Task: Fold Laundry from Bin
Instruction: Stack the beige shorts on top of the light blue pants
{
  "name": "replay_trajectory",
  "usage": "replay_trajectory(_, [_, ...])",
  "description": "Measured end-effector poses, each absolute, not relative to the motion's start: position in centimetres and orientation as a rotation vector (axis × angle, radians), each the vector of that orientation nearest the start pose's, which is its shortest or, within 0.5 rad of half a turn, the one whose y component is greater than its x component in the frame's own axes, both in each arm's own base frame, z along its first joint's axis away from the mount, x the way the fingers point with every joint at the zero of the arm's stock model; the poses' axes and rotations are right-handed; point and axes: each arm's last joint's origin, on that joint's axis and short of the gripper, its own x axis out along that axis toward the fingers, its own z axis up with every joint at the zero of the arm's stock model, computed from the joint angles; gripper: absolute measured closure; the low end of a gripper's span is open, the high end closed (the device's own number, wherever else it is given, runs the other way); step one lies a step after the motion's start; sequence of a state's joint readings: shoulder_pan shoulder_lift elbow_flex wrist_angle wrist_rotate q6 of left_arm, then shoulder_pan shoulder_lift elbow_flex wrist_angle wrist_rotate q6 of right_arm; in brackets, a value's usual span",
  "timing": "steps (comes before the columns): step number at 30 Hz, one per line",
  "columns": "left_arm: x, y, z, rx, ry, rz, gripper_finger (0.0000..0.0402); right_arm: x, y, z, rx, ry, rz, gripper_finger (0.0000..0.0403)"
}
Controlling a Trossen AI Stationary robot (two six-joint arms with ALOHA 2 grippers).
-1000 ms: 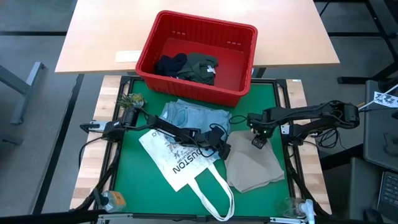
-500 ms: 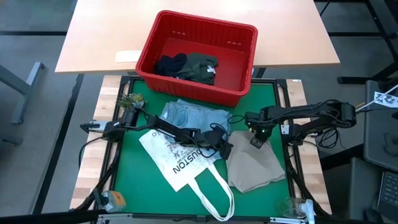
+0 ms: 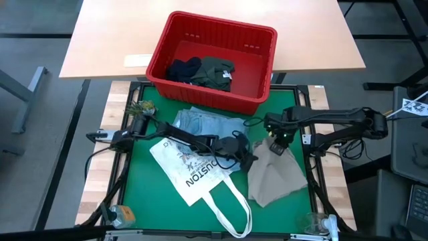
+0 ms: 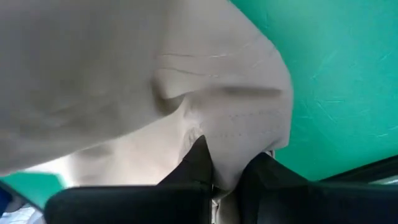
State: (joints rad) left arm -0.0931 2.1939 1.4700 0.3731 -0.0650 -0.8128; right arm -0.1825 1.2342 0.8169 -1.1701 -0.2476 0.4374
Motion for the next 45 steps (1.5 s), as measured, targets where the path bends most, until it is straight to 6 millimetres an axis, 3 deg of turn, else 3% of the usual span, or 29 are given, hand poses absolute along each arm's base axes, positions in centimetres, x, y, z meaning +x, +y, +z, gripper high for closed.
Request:
replay_trajectory(10, [46.9, -3.9, 22.2, -0.661, 0.475, 0.096, 0.0401, 16.9, -2.2, 23.6, 0.749, 1.437, -0.218, 0.0366])
replay_trajectory(15, [45.6, -3.8, 24.8, -0.678, 0.510, 0.034, 0.0401, 17.8, -1.6, 24.1, 0.820, 1.341, -0.048, 0.0365])
replay_trajectory(19, [44.6, -3.4, 25.7, -0.686, 0.559, 0.031, 0.0401, 18.7, -1.0, 24.4, 0.835, 1.266, 0.043, 0.0366])
replay_trajectory(31, [39.6, -0.8, 30.4, -0.645, 0.672, 0.186, 0.0401, 21.0, -0.7, 25.5, 0.787, 1.027, 0.083, 0.0365])
replay_trajectory(39, [36.2, 1.4, 32.0, -0.598, 0.751, 0.377, 0.0401, 23.2, -1.2, 27.1, 0.720, 0.742, 0.079, 0.0364])
replay_trajectory(45, [34.8, 3.2, 31.3, -0.547, 0.867, 0.527, 0.0401, 24.1, -2.9, 27.2, 0.677, 0.629, -0.055, 0.0364])
